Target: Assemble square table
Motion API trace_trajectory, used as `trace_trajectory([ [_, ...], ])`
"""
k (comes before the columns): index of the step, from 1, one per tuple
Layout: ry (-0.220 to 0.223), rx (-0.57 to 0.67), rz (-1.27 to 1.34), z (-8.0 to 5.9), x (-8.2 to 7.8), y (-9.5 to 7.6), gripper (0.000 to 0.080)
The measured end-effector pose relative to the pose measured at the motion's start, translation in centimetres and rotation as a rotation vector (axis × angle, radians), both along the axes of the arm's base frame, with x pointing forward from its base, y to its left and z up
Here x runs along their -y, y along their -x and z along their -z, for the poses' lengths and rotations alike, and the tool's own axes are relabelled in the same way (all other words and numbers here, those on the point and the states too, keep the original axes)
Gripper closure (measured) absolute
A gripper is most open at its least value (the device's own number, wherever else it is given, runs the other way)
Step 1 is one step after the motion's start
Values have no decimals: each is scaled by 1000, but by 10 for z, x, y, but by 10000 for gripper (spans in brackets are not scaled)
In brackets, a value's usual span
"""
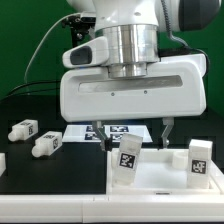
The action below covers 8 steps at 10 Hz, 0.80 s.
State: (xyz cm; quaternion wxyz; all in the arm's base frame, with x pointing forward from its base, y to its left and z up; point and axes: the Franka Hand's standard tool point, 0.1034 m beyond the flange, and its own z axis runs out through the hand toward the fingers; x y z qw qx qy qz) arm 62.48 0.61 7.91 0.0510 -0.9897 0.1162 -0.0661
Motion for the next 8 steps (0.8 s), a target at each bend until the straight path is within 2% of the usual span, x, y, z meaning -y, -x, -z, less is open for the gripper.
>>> trace_trajectory([
  [1,-7,-35,5,5,5,6,151],
  [2,13,6,14,5,9,3,151],
  [3,9,1,33,6,8,4,151],
  [5,9,1,39,6,8,4,396],
  [6,-9,-6,141,6,8,4,396],
  [7,-17,-11,200,6,8,4,515],
  [8,-22,-14,234,6,8,4,515],
])
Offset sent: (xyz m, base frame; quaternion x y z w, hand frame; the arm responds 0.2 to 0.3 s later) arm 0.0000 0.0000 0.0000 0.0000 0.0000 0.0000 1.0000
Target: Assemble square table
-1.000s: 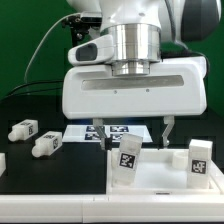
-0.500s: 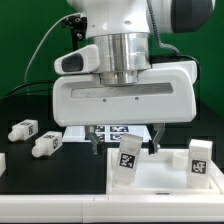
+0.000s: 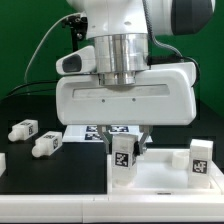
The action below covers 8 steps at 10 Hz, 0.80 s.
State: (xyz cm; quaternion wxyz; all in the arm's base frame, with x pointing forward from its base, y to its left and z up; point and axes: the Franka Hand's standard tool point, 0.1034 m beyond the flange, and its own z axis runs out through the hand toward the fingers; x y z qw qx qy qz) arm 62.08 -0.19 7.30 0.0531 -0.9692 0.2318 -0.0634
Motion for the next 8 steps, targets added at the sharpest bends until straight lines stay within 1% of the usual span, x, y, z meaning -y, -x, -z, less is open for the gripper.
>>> trace_trajectory([
  [3,-42,-10,343,1,-3,-7,515],
  [5,-95,-50,695,2,-3,-9,515],
  [7,-202,-80,1110,3,-6,-10,515],
  [8,-221,-74,1144,3,-5,-11,515],
])
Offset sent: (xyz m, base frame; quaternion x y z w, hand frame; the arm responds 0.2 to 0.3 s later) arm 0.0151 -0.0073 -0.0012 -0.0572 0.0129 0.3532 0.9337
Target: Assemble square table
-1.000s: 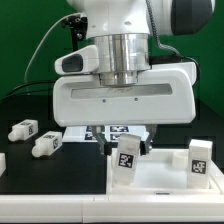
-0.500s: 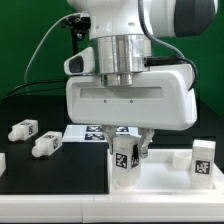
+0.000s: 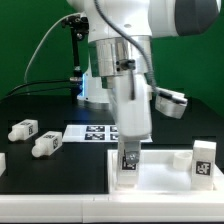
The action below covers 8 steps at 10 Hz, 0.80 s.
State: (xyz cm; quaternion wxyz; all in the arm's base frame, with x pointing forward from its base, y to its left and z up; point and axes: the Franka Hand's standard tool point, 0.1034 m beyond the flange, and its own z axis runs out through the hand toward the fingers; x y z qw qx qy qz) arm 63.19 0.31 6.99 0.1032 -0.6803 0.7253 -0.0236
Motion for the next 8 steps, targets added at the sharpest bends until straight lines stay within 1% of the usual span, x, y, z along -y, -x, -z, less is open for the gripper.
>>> trace_trajectory([
  [1,1,1,-7,0,0,0,515],
  [2,19,6,-97,0,1,0,515],
  [3,39,17,-233,-2,4,0,339],
  [4,62,30,-399,-6,5,-1,339],
  [5,90,26,-550,-8,4,0,188],
  [6,123,15,-652,-9,-1,1,158],
  [8,151,30,-812,-8,0,1,158],
])
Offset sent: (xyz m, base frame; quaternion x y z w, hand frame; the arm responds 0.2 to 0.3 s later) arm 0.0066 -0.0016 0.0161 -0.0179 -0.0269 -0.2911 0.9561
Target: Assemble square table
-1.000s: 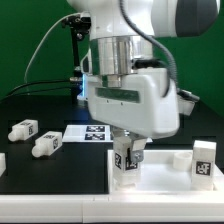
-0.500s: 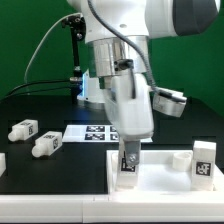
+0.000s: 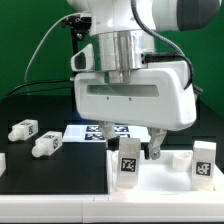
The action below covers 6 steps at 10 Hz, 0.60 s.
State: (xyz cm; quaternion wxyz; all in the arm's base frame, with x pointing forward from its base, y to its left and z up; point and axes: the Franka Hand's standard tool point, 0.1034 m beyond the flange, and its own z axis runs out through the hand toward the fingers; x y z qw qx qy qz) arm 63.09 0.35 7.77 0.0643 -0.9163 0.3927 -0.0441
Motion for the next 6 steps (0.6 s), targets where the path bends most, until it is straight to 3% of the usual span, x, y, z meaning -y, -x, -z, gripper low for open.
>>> trace_trajectory([
  [3,120,35,-610,0,10,-5,151],
  [4,125,39,-703,3,10,-4,151],
  [6,119,33,-637,3,11,-4,162],
])
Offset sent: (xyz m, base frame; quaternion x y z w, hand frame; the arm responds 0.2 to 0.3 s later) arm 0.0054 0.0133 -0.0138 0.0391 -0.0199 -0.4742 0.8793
